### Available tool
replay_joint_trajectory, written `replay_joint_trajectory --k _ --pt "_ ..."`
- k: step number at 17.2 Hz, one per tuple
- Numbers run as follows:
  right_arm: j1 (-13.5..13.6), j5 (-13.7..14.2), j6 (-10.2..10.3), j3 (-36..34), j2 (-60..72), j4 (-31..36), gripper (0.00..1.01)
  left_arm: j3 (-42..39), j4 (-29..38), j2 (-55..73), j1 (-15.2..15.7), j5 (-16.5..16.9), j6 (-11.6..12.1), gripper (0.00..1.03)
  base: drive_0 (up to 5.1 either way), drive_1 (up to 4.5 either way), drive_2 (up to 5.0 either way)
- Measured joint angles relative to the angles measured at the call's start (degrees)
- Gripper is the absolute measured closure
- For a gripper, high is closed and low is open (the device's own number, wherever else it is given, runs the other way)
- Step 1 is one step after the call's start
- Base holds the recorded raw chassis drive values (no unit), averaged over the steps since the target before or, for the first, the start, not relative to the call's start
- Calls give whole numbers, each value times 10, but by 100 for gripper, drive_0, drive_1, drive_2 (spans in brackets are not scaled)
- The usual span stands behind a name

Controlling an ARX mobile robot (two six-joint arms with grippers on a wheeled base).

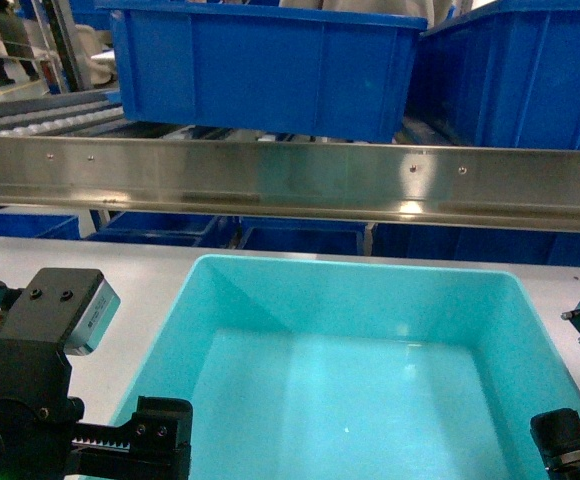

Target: Organize blue bins on left shelf correctly

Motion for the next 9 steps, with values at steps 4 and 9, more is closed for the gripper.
replay_joint_trajectory --k 4,9 --pt "0 0 -1 0 6 11 20 4 -18 7 -11 -24 -19 23 0 0 0" --pt "4 -5 -5 -3 11 16 67 12 -50 3 -43 -24 -35 70 0 0 0"
